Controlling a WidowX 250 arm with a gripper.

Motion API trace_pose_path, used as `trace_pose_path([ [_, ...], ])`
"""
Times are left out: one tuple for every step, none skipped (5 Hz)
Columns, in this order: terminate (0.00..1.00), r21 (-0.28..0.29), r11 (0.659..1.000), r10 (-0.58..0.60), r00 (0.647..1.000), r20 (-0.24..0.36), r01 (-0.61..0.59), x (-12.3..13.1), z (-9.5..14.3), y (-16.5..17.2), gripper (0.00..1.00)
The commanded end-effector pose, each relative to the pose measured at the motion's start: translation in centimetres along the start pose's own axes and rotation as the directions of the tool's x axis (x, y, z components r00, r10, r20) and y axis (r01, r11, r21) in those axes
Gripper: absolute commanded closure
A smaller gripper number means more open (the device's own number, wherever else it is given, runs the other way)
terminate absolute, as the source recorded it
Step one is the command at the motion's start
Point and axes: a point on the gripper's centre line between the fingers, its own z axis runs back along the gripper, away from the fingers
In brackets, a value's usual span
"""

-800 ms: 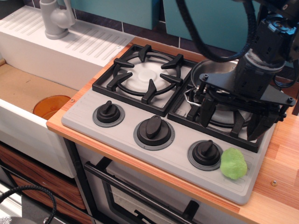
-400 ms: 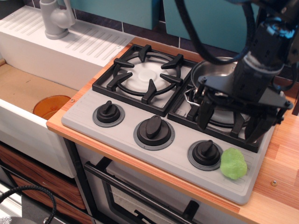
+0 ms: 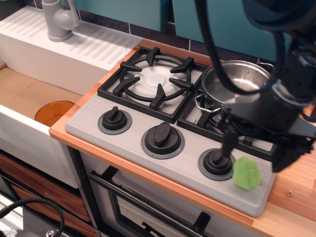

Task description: Put cauliflower in pot or pan an put pot or pan on stove

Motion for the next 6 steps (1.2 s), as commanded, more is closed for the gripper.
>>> trace_pose_path([
  [0.00, -0.032, 0.999, 0.018, 0.999, 0.043, -0.017, -0.1, -0.7, -1.1, 0.00],
  [0.00, -0.051, 0.999, 0.009, 0.998, 0.064, -0.005, 0.2, -1.7, -1.2, 0.00],
  [0.00, -0.066, 0.998, -0.005, 0.996, 0.087, 0.011, 0.6, -3.0, -1.1, 0.00],
  [0.00, -0.080, 0.997, -0.003, 0.995, 0.101, 0.011, 0.7, -4.1, -1.1, 0.00],
  [0.00, -0.082, 0.997, 0.018, 0.996, 0.091, -0.010, 0.5, -4.5, -1.4, 1.00],
  [0.00, -0.084, 0.996, 0.020, 0.996, 0.084, -0.013, 0.4, -4.5, -1.5, 1.00],
])
